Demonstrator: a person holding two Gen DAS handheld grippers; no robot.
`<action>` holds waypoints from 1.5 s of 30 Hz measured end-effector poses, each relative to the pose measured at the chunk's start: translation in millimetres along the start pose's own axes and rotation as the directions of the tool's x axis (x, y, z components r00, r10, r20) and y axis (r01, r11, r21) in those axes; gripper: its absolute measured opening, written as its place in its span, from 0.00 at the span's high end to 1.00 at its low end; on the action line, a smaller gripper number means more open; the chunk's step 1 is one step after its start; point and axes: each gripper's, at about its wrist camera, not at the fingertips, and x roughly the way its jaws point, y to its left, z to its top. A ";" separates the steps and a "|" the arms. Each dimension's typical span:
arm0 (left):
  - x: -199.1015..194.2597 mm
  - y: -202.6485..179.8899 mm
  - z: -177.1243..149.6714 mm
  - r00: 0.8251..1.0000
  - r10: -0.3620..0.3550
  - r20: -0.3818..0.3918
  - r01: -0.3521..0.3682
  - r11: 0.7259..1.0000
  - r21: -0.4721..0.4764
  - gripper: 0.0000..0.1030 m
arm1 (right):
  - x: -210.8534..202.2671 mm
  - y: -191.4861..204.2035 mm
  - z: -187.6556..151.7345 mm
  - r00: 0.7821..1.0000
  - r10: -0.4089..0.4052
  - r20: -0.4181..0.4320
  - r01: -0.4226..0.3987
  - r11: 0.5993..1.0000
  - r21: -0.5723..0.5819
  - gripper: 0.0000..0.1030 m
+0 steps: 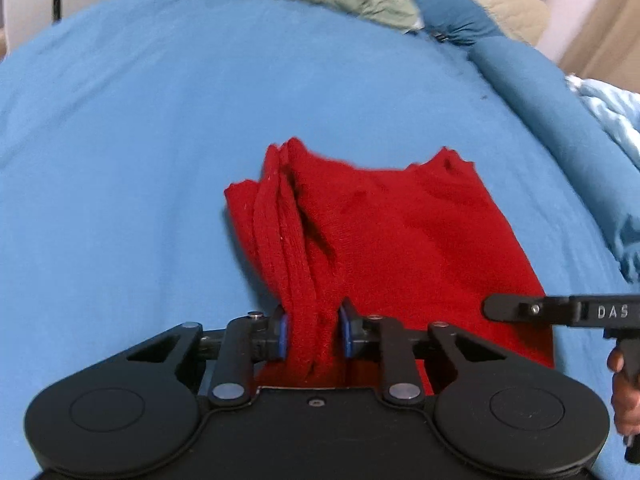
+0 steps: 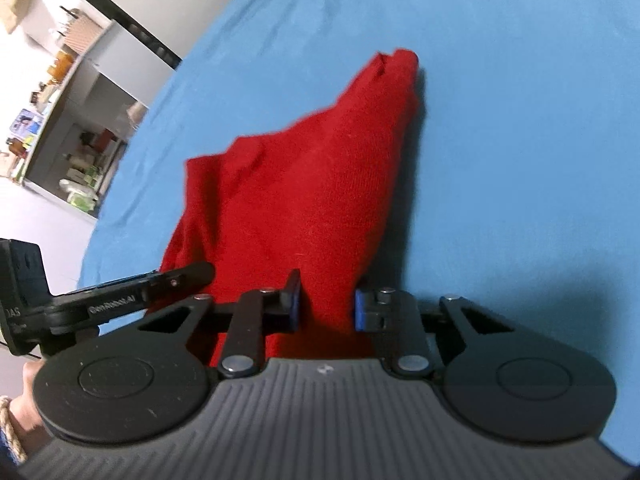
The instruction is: Fold small clothes
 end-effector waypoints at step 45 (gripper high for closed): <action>-148.7 -151.3 -174.3 0.987 0.038 0.156 -0.066 0.981 0.183 0.14 | -192.2 -19.8 -213.0 0.977 -0.138 0.162 0.144 0.989 -0.025 0.05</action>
